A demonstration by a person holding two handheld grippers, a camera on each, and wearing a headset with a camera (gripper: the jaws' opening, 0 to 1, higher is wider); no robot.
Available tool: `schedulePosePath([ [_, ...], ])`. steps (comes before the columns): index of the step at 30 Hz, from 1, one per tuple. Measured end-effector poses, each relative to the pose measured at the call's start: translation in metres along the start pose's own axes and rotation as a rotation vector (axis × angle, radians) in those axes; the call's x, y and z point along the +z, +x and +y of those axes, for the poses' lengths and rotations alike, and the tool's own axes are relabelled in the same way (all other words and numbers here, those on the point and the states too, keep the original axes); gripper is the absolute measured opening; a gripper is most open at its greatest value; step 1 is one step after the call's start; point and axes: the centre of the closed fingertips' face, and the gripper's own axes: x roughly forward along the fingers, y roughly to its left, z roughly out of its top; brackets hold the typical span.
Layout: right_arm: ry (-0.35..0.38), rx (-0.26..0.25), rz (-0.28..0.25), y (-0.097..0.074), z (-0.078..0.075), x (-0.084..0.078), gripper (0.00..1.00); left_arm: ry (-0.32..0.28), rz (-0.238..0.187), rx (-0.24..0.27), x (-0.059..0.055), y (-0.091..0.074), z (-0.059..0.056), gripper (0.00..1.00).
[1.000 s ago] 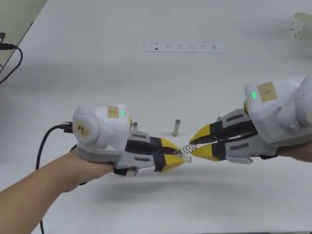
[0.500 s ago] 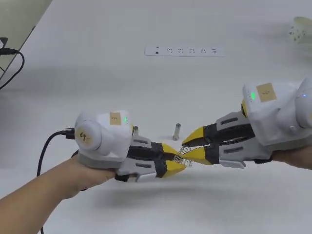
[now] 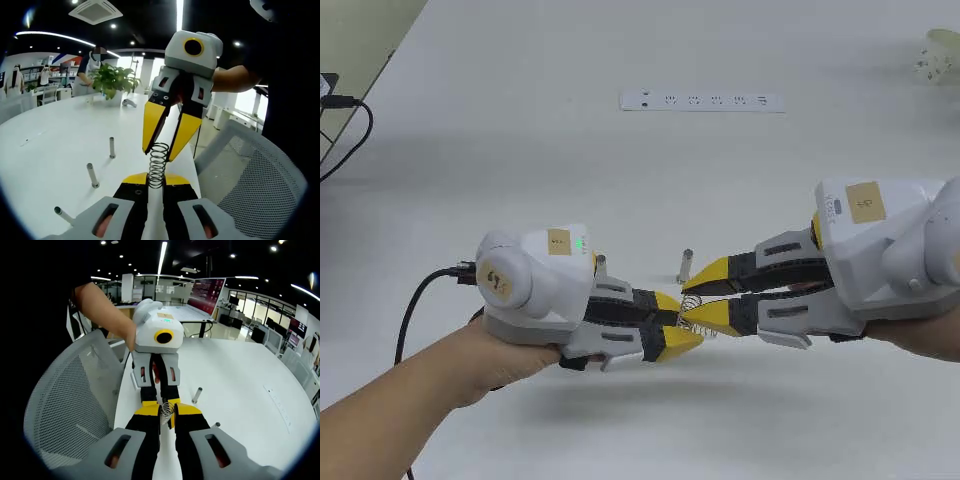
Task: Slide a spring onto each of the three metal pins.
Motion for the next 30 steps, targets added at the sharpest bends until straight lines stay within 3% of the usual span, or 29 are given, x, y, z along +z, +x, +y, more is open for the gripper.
schedulePosePath([
  [21,-0.074,-0.022,0.002,0.0014,-0.0033,0.0008,0.07,0.027,-0.009,0.017,0.0014,-0.0021,0.004,0.02],
  [30,-0.065,-0.034,-0.011,0.0019,-0.005,0.0025,0.07,0.021,-0.017,0.02,0.004,-0.0023,0.0057,0.02],
])
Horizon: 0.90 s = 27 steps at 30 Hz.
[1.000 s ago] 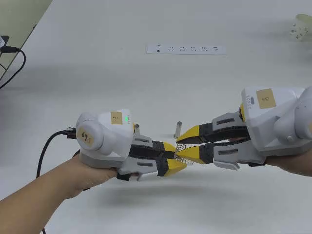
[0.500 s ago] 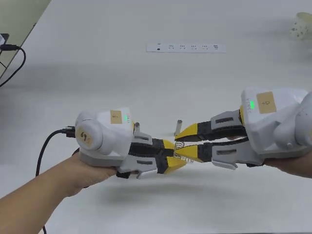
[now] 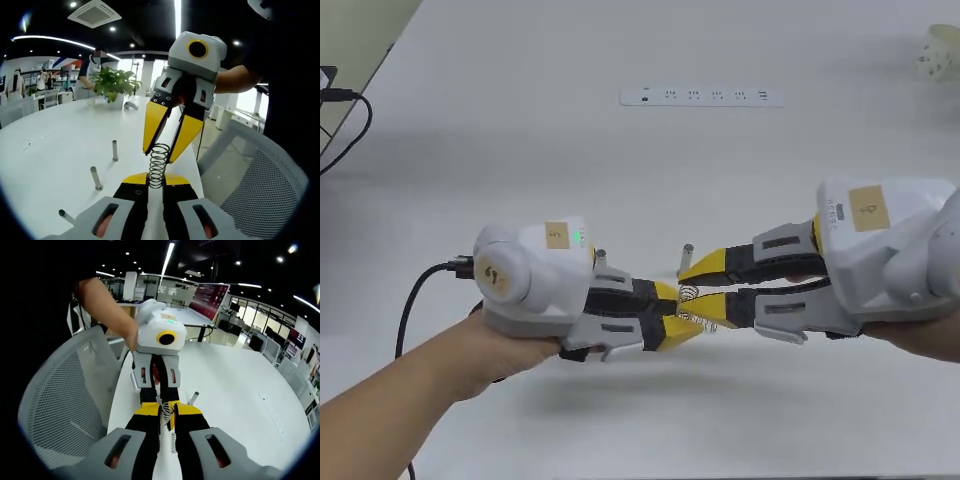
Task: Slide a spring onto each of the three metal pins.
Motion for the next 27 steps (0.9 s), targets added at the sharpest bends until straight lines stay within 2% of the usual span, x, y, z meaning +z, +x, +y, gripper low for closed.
schedulePosePath([
  [7,0.019,-0.006,-0.019,0.0008,-0.0014,0.0018,0.07,-0.005,-0.004,0.0,0.0016,0.0016,0.0003,0.02],
  [27,-0.008,0.013,0.006,-0.0014,-0.001,0.0013,0.07,-0.034,-0.002,0.01,0.0012,0.0,-0.0005,0.03],
])
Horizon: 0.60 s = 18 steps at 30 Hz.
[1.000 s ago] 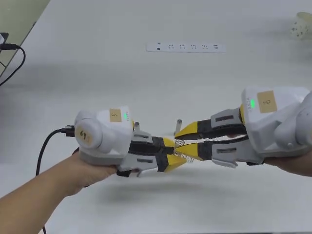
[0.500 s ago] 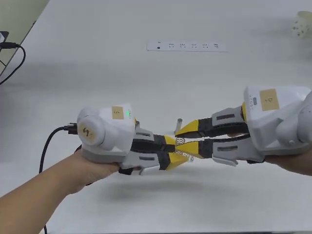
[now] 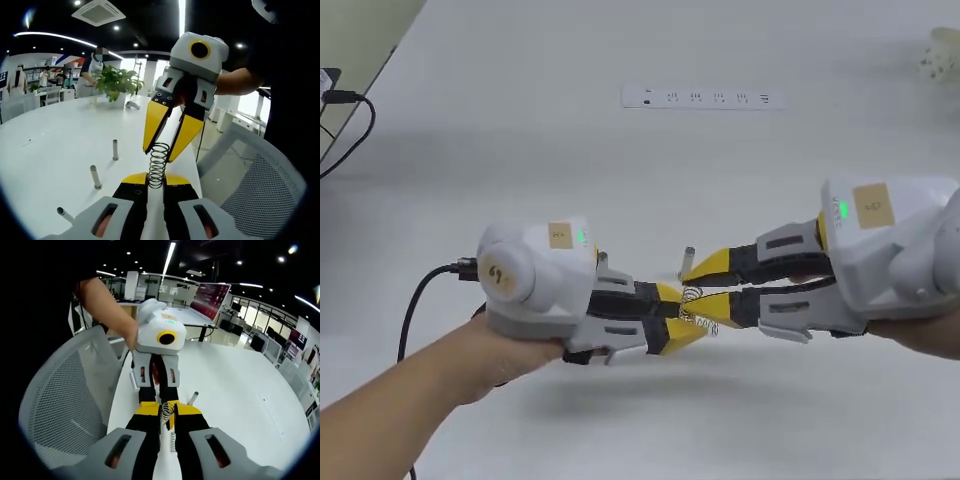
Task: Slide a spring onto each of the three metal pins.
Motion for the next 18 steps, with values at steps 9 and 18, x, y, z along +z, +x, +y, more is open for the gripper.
schedulePosePath([
  [9,-0.013,0.006,0.011,-0.0007,0.0011,-0.0004,0.07,-0.002,0.003,-0.001,-0.0003,0.0009,-0.0011,0.03],
  [18,-0.017,0.007,0.012,-0.0012,0.0009,0.0009,0.07,-0.017,0.0,0.001,0.0005,0.0012,-0.0013,0.04],
])
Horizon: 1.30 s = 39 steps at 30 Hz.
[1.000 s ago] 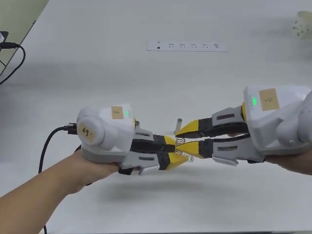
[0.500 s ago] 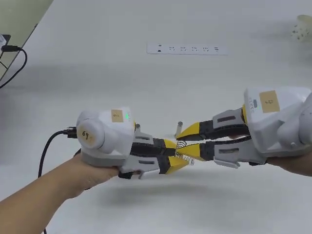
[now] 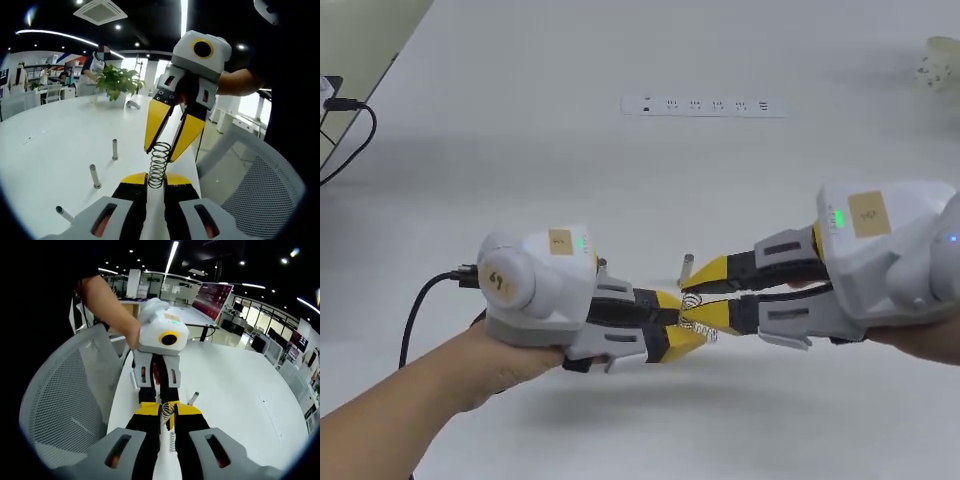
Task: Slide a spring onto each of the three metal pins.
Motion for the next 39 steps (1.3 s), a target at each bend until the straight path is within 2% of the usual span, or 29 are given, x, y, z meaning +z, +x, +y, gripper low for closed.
schedulePosePath([
  [10,0.003,-0.001,0.003,0.0,-0.001,-0.001,0.07,-0.014,0.003,0.008,-0.002,0.0,0.002,0.1],
  [16,0.004,-0.004,0.0,0.0,-0.002,0.0,0.07,-0.013,0.005,0.03,-0.003,-0.003,0.005,0.19],
  [22,0.002,-0.004,-0.001,0.001,-0.003,0.001,0.07,-0.014,-0.002,0.045,-0.002,-0.006,0.008,0.21],
  [33,0.002,-0.008,-0.005,0.002,-0.006,0.003,0.07,-0.014,0.014,0.084,-0.011,-0.019,0.013,0.3],
  [39,0.006,-0.01,-0.001,0.002,-0.006,0.002,0.07,-0.021,0.014,0.115,-0.015,-0.034,0.017,0.33],
])
